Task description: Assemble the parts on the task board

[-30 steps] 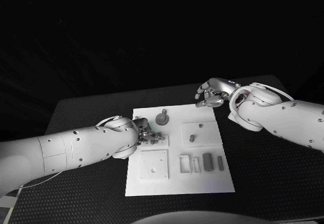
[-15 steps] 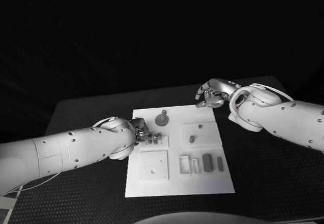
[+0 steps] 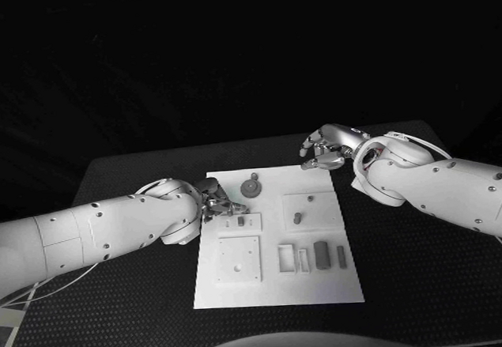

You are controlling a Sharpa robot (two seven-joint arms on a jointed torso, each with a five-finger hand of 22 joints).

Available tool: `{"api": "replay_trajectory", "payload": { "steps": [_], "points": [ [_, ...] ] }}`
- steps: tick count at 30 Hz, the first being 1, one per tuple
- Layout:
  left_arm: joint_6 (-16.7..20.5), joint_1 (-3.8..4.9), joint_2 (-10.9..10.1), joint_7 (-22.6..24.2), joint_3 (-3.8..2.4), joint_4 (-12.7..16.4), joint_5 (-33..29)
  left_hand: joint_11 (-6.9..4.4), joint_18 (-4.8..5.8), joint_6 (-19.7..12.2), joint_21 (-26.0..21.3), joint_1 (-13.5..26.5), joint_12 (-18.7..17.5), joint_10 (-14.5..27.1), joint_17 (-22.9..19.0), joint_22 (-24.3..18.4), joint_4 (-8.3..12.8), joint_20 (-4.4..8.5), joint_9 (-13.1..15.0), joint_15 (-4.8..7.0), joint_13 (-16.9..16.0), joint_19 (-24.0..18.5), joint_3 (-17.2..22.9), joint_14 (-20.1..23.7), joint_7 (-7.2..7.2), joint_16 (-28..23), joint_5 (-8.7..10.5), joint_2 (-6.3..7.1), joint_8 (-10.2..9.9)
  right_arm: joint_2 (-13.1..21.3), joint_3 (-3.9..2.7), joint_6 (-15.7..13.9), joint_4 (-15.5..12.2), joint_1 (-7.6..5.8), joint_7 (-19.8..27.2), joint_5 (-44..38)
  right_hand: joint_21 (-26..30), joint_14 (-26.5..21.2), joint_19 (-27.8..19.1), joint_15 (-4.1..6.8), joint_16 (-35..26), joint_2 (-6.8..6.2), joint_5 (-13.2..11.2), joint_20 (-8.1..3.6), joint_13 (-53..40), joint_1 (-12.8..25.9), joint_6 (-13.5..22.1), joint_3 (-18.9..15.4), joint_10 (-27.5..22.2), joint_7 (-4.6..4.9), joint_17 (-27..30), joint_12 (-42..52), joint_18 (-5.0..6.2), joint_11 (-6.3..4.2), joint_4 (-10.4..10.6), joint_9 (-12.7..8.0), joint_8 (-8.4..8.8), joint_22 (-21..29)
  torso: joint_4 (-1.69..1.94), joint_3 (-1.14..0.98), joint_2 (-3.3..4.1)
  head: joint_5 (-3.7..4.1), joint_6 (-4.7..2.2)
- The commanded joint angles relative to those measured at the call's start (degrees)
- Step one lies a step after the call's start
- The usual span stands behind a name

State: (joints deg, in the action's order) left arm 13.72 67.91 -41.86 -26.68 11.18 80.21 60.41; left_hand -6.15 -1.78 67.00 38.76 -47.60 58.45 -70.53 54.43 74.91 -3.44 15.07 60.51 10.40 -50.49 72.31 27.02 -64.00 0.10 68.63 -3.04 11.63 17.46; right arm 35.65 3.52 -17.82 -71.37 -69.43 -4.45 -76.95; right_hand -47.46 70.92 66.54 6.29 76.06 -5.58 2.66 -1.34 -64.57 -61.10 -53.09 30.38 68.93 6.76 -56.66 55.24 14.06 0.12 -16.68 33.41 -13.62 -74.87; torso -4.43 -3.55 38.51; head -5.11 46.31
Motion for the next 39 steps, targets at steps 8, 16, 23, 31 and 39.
{"api": "replay_trajectory", "payload": {
  "steps": [8,16,23,31,39],
  "points": [
    [5.22,1.76,-2.53,6.92,-1.45,2.03,-6.80,2.28,-1.55,-5.17,-3.77,-4.52,-3.54,2.22,-2.64,-1.28,2.79,-1.08,-2.57,-1.88,2.79,-2.74,-1.90,2.15,2.43,-3.23,-0.36,-1.63,-3.36,-0.59,-0.03,-0.49,0.35,-0.01,3.01,0.21,0.21,-0.02,0.18,-0.43,-0.36,-0.26,0.10,-0.19,0.07,-0.60,0.21,0.27,-0.09,0.10,-0.06,-0.18,0.94,0.21,-0.06,-0.04,0.19,-0.12,0.01,-0.01,0.02,-0.47,-0.94],
    [6.09,2.27,-3.38,7.92,-1.58,1.83,-8.54,3.77,-1.33,-6.79,-9.16,-7.38,-9.23,3.68,-6.78,-4.66,6.45,-3.55,-5.49,-4.58,7.23,-4.87,-2.32,3.94,3.80,-8.03,-1.99,-3.31,-4.77,-0.94,-0.03,-0.23,0.31,-0.01,3.34,0.26,0.22,-0.03,0.16,-0.45,-0.35,-0.21,0.10,-0.19,0.07,-0.75,0.11,0.28,-0.10,0.11,-0.08,-0.16,0.94,0.22,-0.06,0.00,0.13,-0.14,0.00,0.02,0.07,-0.69,-1.58],
    [5.36,2.41,-3.46,7.27,-1.60,1.06,-8.55,4.08,-1.44,-7.08,-10.63,-6.99,-10.77,3.72,-7.82,-5.62,6.87,-4.20,-6.54,-5.20,8.43,-4.97,-2.42,4.09,4.07,-9.22,-2.14,-3.41,-4.96,-0.98,-0.03,-0.22,0.33,-0.01,3.33,0.27,0.22,-0.03,0.16,-0.45,-0.35,-0.19,0.10,-0.18,0.06,-0.78,0.07,0.28,-0.10,0.11,-0.08,-0.15,0.94,0.22,-0.05,0.02,0.11,-0.14,-0.06,-0.02,0.06,-0.92,-2.03],
    [3.02,3.21,-2.61,6.15,-1.74,-2.90,-7.75,3.99,-1.69,-6.96,-11.07,-5.80,-11.10,3.00,-8.16,-5.94,5.83,-4.28,-7.24,-5.21,8.83,-4.22,-2.48,3.50,4.00,-9.34,-1.79,-2.82,-4.84,-1.04,-0.03,-0.19,0.44,-0.01,3.40,0.32,0.22,-0.04,0.15,-0.45,-0.35,-0.17,0.10,-0.17,0.06,-0.79,0.04,0.26,-0.10,0.11,-0.09,-0.14,0.94,0.22,-0.03,0.03,0.09,-0.15,-0.06,-0.05,0.06,-1.02,-2.51],
    [-2.62,4.47,-0.49,3.53,-1.83,-8.23,-4.08,4.65,-1.68,-8.50,-12.43,-3.25,-12.01,4.34,-8.44,-6.14,2.25,-4.80,-8.25,-5.86,9.24,-5.43,-3.33,5.00,4.67,-9.89,-0.44,-0.94,-5.22,-0.84,-0.03,-0.26,0.57,-0.01,3.42,0.50,0.23,-0.05,0.15,-0.45,-0.35,-0.12,0.09,-0.15,0.06,-0.73,0.02,0.22,-0.11,0.11,-0.09,-0.13,0.94,0.23,0.01,0.04,0.08,-0.16,-0.15,-0.06,0.12,-1.00,-3.35]
  ]
}}
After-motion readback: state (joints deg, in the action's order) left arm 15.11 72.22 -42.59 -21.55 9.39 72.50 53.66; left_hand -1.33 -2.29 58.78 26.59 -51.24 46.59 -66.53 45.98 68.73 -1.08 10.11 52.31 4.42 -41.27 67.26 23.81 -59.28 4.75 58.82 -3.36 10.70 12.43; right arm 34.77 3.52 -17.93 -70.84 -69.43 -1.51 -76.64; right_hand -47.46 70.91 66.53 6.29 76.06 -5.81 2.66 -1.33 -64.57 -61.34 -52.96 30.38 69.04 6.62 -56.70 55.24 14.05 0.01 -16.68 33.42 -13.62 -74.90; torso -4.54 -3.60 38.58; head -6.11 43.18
